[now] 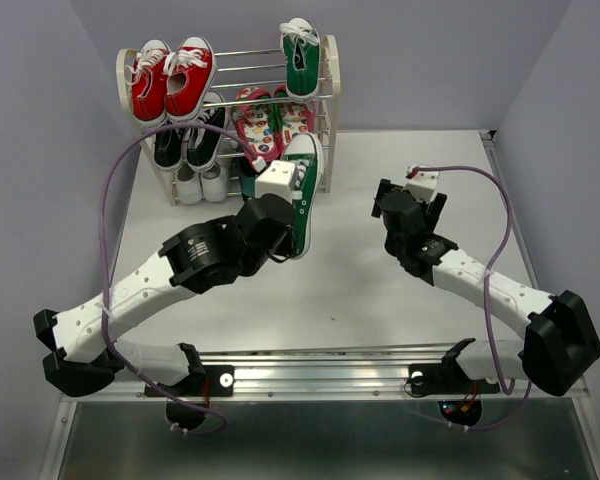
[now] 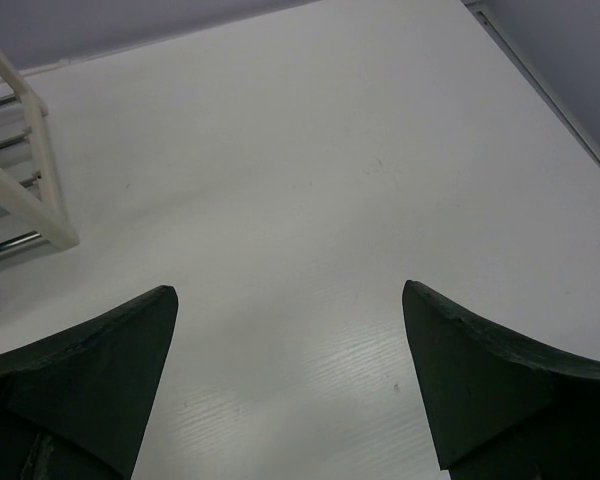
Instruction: Place and organize the shoes onto the shoe shelf
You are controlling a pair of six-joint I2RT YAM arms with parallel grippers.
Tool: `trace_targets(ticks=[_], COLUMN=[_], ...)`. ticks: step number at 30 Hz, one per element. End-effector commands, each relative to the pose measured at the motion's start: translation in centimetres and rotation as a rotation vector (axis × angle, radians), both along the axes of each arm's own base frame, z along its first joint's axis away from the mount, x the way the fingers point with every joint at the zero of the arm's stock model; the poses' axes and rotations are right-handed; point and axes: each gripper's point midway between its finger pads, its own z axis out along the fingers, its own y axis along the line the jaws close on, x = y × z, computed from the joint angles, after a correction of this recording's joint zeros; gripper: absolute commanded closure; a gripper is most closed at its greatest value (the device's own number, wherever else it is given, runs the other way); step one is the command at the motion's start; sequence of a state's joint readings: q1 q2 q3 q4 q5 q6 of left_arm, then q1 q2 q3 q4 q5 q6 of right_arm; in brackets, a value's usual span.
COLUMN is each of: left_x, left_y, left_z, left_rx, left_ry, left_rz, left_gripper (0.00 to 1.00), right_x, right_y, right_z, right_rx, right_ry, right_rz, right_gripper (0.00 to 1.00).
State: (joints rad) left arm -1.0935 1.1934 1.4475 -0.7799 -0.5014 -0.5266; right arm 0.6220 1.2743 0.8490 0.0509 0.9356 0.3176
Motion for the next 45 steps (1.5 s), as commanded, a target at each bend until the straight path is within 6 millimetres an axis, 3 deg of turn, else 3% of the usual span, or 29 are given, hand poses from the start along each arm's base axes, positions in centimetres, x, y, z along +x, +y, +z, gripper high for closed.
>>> trace_targets(ticks=[1, 2, 4, 7, 9, 10, 11, 14, 16, 20, 24, 29, 35, 45], left_x=[3.1, 3.6, 5.0, 7.6, 10.0, 12.0, 13.1, 15.7, 16.7, 20.1, 22.1, 23.1, 25.7, 28.1], left_y=[1.4, 1.8, 1.6, 2.8, 2.9, 4.9, 5.3, 6.7, 6.3, 7.8, 7.7, 7.6, 8.3, 8.0], left_z=[9.0, 11.1, 12.2, 16.9, 17.8, 18.9, 19.8, 21.8, 22.7, 22.6, 23.1, 24.4, 23.5, 23.7], left_rx=[-0.047, -0.050, 0.000, -0.030, -0.012, -0.025, -0.033, -0.041, -0.053, -0.018, -0.022, 0.005, -0.012, -0.084], left_ry=[-0.263, -0.308, -0.340, -0.415, -0.436, -0.463, -0.483, -0.536, -0.561, -0.585, -0.629, -0.687, -0.674, -0.699], left_rz=[0.105, 0.125, 0.187, 0.273, 0.264, 0.326, 0.339, 0.359, 0.315, 0.348, 0.282, 0.224, 0.273, 0.288], left_gripper=[1.00, 1.00, 1.00, 1.00, 1.00, 1.00, 1.00, 1.00, 1.00, 1.00, 1.00, 1.00, 1.00, 1.00], right_x=[0.3, 0.2, 0.1, 0.0, 0.1, 0.1, 0.0, 0.0, 0.0, -0.1, -0.3, -0.4, -0.5, -0.7], right_y=[-0.6, -0.6, -0.7, -0.7, -0.3, -0.3, -0.2, -0.1, 0.0, -0.1, -0.1, -0.2, 0.1, -0.1], right_z=[0.6, 0.6, 0.9, 1.3, 1.2, 1.2, 1.1, 1.2, 1.3, 1.4, 1.7, 1.9, 2.0, 2.1], right_rx=[0.004, 0.005, 0.017, 0.038, 0.045, 0.046, 0.048, 0.054, 0.057, 0.054, 0.069, 0.072, 0.090, 0.097], right_ry=[-0.026, -0.026, -0.037, -0.046, -0.043, -0.042, -0.039, -0.042, -0.044, -0.047, -0.056, -0.061, -0.065, -0.072], right_rz=[-0.037, -0.037, -0.038, -0.020, -0.001, 0.003, 0.012, 0.021, 0.023, 0.022, 0.032, 0.029, 0.051, 0.047], right_gripper=[0.00, 0.00, 0.00, 0.00, 0.00, 0.00, 0.00, 0.00, 0.00, 0.00, 0.00, 0.00, 0.00, 0.00])
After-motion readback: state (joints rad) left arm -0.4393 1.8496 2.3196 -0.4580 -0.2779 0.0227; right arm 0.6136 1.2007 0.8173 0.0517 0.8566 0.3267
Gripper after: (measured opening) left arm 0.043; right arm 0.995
